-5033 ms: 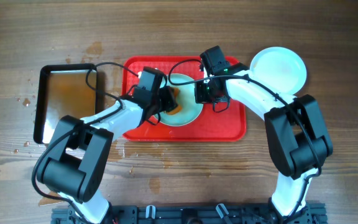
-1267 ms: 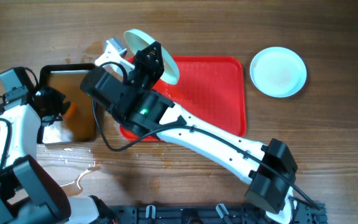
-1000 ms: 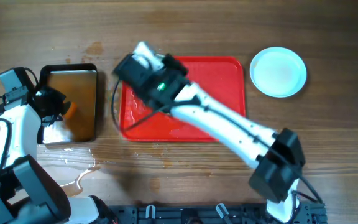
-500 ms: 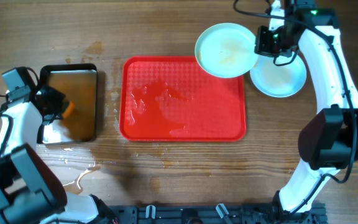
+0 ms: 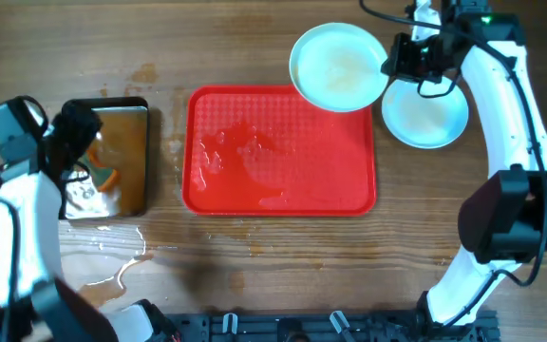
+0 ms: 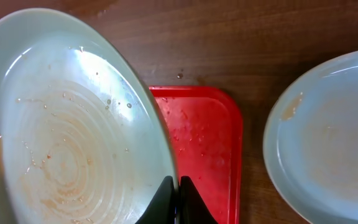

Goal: Clean dirty plates on tray and stack at the side

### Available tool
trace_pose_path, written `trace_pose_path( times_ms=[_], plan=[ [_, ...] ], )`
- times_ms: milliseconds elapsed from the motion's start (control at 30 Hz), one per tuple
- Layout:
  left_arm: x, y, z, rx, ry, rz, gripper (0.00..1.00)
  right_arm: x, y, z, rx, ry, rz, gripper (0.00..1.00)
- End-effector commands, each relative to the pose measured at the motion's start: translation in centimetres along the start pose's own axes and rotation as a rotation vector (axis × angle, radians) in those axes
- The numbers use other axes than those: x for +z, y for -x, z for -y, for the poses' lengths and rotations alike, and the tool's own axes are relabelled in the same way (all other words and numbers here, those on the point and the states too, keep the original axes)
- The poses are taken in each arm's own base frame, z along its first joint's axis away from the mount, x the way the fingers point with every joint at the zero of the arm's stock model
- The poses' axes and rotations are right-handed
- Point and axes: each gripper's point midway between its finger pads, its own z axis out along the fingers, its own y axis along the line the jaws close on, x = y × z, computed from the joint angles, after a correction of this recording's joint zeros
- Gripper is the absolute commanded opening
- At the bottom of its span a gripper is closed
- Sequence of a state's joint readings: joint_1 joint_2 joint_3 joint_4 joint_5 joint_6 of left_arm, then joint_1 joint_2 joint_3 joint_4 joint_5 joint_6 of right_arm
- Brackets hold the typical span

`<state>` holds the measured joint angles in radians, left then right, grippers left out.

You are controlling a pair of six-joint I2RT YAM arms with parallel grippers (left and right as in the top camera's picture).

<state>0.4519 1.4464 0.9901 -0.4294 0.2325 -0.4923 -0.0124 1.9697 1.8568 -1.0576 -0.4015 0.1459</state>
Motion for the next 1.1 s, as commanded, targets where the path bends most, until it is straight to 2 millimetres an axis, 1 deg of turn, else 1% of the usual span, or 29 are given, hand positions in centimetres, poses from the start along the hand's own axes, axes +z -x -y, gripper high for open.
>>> trace_pose_path(
  times_ms=[0, 33, 100, 167, 267, 333, 433, 533, 600, 633, 667, 733, 767, 833, 867, 900, 933, 1000, 1067],
  plan=[
    [-1.7, 1.9, -1.3, 0.021, 0.095, 0.109, 0.15, -1.7, 0.3, -0.6, -0.019, 0.030, 0.031, 0.04],
    [-1.0, 1.6, -2.9, 0.014, 0.166, 0.108, 0.04, -1.7, 0.2, -0.6, -0.017, 0.027, 0.030, 0.04],
    [1.0, 0.3, -5.0, 0.003, 0.240, 0.054, 0.04, -1.7, 0.2, -0.5, -0.017, 0.023, 0.030, 0.04],
    [3.4, -1.5, -6.5, -0.012, 0.274, -0.031, 0.04, -1.7, 0.2, -0.5, -0.016, 0.023, 0.028, 0.04],
    [5.6, -3.1, -8.1, -0.022, 0.315, -0.099, 0.04, -1.7, 0.1, -0.5, -0.014, 0.023, 0.025, 0.04],
    [6.6, -4.0, -9.0, -0.027, 0.337, -0.135, 0.04, -1.7, 0.1, -0.5, -0.014, 0.023, 0.026, 0.04],
    [7.4, -5.0, -10.1, -0.030, 0.374, -0.169, 0.04, -1.7, 0.1, -0.5, -0.015, 0.023, 0.026, 0.04],
    [8.8, -6.4, -11.5, -0.037, 0.409, -0.220, 0.04, -1.7, 0.1, -0.5, -0.015, 0.023, 0.025, 0.04],
    [9.4, -7.4, -12.1, -0.042, 0.424, -0.253, 0.04, -1.7, 0.1, -0.5, -0.015, 0.023, 0.025, 0.04],
    [9.3, -7.4, -12.1, -0.043, 0.421, -0.257, 0.04, -1.7, 0.1, -0.5, -0.014, 0.023, 0.024, 0.04],
    [9.0, -7.0, -11.5, -0.043, 0.402, -0.246, 0.04, -1.7, 0.0, -0.5, -0.013, 0.022, 0.021, 0.04],
    [8.0, -5.7, -9.7, -0.041, 0.342, -0.213, 0.04, -1.7, -0.1, -0.4, -0.012, 0.021, 0.018, 0.04],
    [6.8, -4.5, -8.0, -0.037, 0.288, -0.176, 0.04, -1.7, -0.1, -0.5, -0.012, 0.022, 0.019, 0.04],
    [4.6, -2.9, -5.8, -0.027, 0.214, -0.117, 0.04, -1.7, -0.1, -0.5, -0.012, 0.022, 0.019, 0.04],
    [3.1, -1.8, -4.7, -0.016, 0.189, -0.065, 0.04, -1.7, -0.1, -0.5, -0.011, 0.022, 0.018, 0.04],
    [2.4, -1.1, -4.7, -0.012, 0.200, -0.031, 0.04, -1.7, -0.1, -0.5, -0.011, 0.022, 0.018, 0.04],
    [2.1, -0.7, -5.3, -0.009, 0.240, -0.007, 0.04, -1.7, -0.1, -0.5, -0.011, 0.022, 0.017, 0.04],
    [2.5, -1.7, -7.4, -0.011, 0.330, -0.030, 0.04, -1.7, -0.1, -0.5, -0.011, 0.022, 0.016, 0.04],
    [3.7, -3.1, -8.8, -0.016, 0.368, -0.076, 0.04, -1.7, -0.1, -0.5, -0.010, 0.022, 0.016, 0.04]
  ],
)
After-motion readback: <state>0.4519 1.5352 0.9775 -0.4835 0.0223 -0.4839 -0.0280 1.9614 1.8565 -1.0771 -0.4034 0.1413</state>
